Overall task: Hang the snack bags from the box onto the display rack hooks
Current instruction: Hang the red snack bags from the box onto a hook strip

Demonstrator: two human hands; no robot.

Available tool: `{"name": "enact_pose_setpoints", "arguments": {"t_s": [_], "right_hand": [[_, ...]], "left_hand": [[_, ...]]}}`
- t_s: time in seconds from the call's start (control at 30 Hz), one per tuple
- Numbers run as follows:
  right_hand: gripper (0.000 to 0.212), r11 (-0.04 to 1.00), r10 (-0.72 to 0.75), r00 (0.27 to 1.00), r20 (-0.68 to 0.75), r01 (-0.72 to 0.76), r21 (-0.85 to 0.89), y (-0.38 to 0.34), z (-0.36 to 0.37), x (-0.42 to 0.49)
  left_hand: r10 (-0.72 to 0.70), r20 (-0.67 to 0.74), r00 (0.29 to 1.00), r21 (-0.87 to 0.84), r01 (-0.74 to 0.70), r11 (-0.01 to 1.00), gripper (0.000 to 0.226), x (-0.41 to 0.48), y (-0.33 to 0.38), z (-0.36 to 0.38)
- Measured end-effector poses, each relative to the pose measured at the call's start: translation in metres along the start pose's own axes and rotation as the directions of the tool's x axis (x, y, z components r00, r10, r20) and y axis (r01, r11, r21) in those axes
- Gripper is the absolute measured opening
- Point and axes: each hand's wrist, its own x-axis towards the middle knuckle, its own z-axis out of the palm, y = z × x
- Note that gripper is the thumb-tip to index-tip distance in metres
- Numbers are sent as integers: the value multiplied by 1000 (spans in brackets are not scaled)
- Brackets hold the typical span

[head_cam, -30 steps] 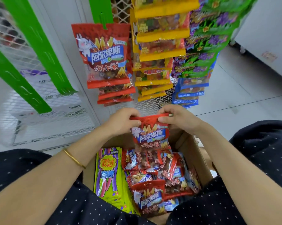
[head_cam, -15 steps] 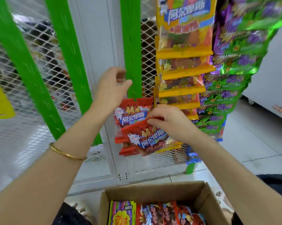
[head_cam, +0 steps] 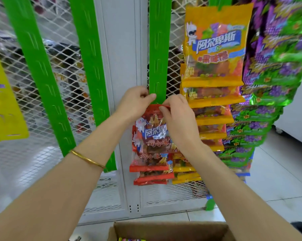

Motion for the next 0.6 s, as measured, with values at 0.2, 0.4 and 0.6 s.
{"name": "enact_pose_setpoints", "arguments": {"t_s": [0.2, 0.4, 0.6], "right_hand": [[21, 983, 6, 998, -59, -17, -185, -1, 7, 12], [11, 981, 50, 997, -59, -60, -185, -3, 14, 18], [11, 986, 32, 999, 26, -28, -163, 7, 23, 3]], "left_hand": [[-43, 59, 997, -39, 45, 998, 31, 0, 6, -4], [-39, 36, 999, -25, 40, 999, 33, 2, 8, -5], [-71, 60, 996, -76, 75, 994, 24, 3, -2, -6]]}}
